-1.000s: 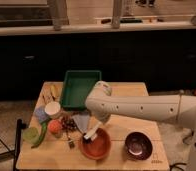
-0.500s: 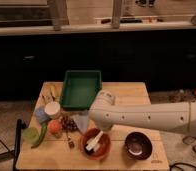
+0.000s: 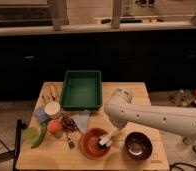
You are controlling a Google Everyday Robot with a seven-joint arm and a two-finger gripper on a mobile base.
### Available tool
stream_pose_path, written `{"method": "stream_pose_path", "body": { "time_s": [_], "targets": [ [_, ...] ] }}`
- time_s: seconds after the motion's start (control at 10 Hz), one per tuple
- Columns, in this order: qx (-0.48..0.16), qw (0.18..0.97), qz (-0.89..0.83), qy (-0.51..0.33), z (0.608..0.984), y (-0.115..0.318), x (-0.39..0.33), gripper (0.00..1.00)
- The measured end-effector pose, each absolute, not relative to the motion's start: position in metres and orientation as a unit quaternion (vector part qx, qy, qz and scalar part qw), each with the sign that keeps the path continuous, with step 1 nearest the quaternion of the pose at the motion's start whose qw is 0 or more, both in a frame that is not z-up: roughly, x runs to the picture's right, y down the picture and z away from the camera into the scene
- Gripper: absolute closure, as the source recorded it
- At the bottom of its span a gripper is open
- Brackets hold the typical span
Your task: Wipe red bowl with brush
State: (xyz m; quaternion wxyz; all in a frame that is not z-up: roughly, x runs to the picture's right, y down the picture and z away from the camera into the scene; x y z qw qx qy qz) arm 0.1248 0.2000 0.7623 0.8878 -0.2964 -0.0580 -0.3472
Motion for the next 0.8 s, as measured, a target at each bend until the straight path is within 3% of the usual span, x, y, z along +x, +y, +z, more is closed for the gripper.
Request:
{"method": "stream_pose_path", "body": {
  "time_s": [0.4, 0.8],
  "targets": [
    [-0.283, 0.883, -0.367, -0.069, 0.764, 0.189, 0.082, 1.0],
    [-0.279, 0.87, -0.395, -0.093, 0.752, 0.205, 0.029, 1.0]
  ]
}}
